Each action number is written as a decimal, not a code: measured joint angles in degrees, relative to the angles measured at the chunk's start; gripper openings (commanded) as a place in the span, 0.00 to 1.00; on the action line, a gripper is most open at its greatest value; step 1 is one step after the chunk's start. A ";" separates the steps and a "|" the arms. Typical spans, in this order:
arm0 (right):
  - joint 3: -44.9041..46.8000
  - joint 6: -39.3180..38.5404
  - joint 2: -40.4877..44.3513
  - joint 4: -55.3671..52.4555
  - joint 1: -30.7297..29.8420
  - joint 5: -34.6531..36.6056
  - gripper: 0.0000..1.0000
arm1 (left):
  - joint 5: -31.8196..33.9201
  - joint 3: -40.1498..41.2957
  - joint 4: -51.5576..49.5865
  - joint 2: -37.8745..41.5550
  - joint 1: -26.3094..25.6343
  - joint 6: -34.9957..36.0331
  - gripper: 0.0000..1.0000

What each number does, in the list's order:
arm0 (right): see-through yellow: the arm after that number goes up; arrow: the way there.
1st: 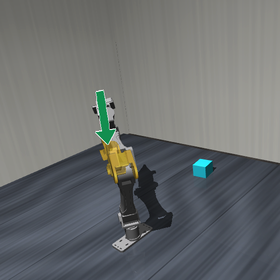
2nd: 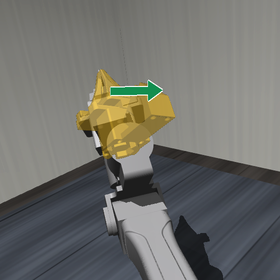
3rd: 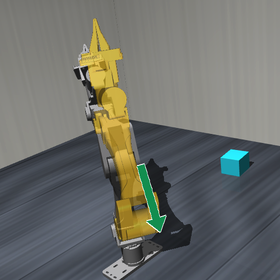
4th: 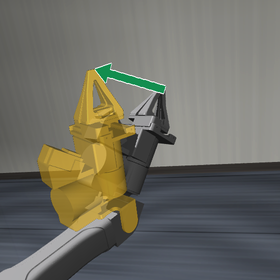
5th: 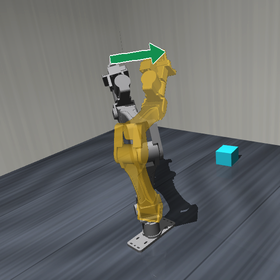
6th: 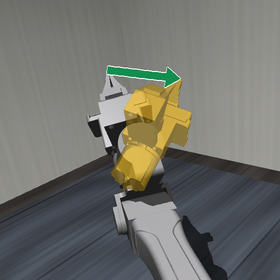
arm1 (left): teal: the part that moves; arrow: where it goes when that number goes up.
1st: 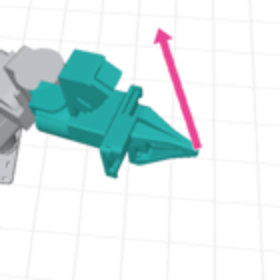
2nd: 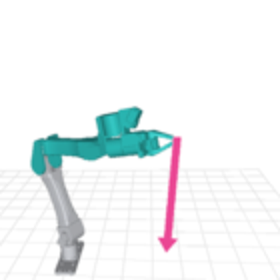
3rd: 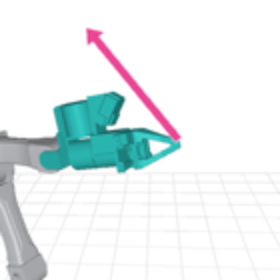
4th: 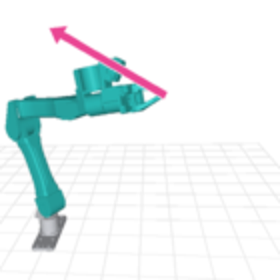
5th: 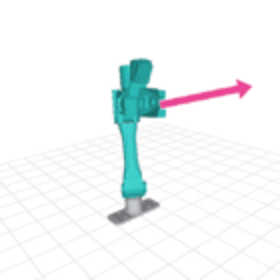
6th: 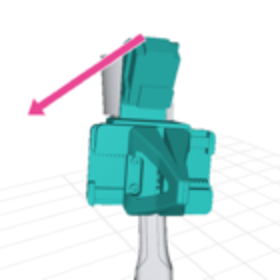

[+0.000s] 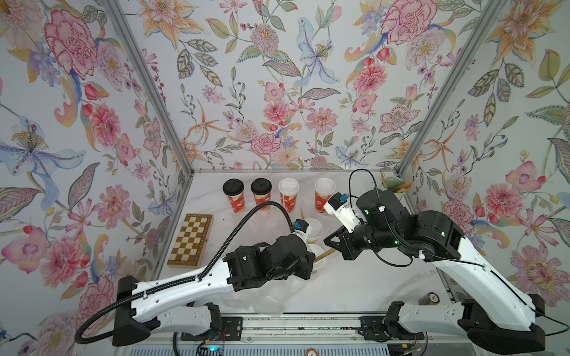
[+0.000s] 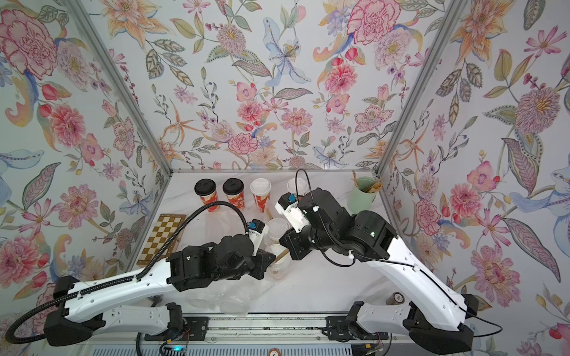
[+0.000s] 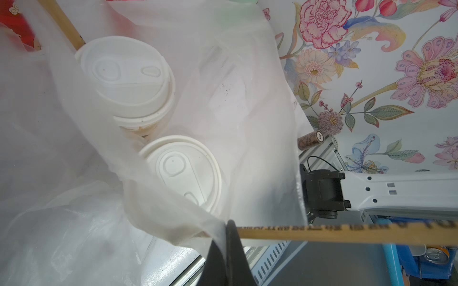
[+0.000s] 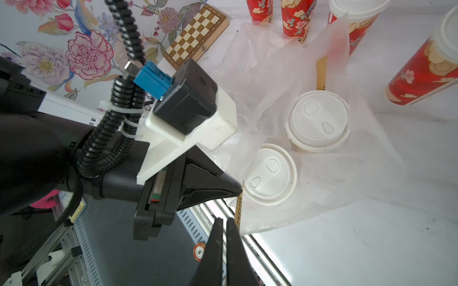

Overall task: Pack milk tea into plastic carrier bags
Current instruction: Place the straw in the plastic carrier bag.

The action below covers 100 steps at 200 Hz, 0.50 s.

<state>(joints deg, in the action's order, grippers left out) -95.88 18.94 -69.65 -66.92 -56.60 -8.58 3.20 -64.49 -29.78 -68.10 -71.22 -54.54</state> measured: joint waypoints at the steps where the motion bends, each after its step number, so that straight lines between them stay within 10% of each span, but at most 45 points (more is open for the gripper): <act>1: 0.00 -0.02 0.00 -0.02 -0.07 0.09 0.08 | 0.00 0.02 0.02 0.02 0.00 0.00 0.00; 100: -4.11 2.43 0.17 -1.14 -0.83 3.02 0.07 | 0.00 2.64 1.66 3.13 0.00 -0.87 0.00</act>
<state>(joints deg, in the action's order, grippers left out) -99.98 21.37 -69.47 -68.05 -57.43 -5.56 3.20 -61.84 -28.12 -64.97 -71.22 -55.42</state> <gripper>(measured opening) 0.073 0.048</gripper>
